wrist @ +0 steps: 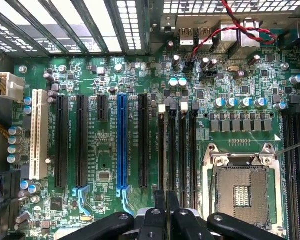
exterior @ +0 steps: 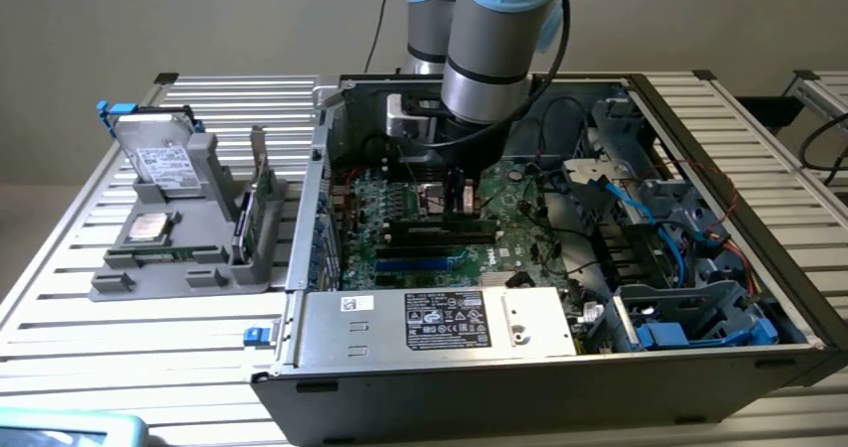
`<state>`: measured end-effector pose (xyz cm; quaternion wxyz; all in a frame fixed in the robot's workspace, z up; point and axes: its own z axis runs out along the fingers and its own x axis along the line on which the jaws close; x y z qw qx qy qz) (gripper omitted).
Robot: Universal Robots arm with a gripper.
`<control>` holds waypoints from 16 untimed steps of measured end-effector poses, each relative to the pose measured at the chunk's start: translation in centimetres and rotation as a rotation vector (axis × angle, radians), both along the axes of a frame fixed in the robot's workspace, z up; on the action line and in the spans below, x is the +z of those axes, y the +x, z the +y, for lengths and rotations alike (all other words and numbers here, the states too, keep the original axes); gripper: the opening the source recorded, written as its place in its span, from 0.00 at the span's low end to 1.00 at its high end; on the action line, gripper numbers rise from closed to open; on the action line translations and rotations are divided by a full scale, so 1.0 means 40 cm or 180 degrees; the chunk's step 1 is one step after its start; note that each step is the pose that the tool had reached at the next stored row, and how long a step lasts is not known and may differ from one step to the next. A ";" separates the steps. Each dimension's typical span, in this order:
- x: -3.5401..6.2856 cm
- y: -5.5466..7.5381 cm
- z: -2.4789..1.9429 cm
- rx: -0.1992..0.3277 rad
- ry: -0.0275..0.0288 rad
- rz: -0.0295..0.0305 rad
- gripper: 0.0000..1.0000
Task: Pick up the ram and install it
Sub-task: 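Insert the ram into the slot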
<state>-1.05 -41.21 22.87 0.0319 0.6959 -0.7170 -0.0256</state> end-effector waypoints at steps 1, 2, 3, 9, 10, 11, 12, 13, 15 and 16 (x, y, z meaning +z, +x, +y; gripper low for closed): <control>0.000 0.000 0.000 -0.0003 0.0001 0.0000 0.13; 0.000 0.000 0.000 -0.0006 0.0003 0.0000 0.13; 0.000 0.000 0.000 -0.0010 0.0004 0.0000 0.13; 0.000 0.000 0.000 -0.0042 0.0006 0.0000 0.13; 0.000 0.000 0.000 -0.0047 0.0006 0.0000 0.13; 0.000 0.000 0.000 -0.0051 0.0006 0.0000 0.13; 0.000 0.000 0.000 -0.0055 0.0006 0.0000 0.13; 0.000 0.000 0.000 -0.0060 0.0006 0.0001 0.13; 0.002 0.000 0.000 -0.0066 0.0005 0.0004 0.13; 0.002 0.000 0.000 -0.0069 0.0006 0.0004 0.13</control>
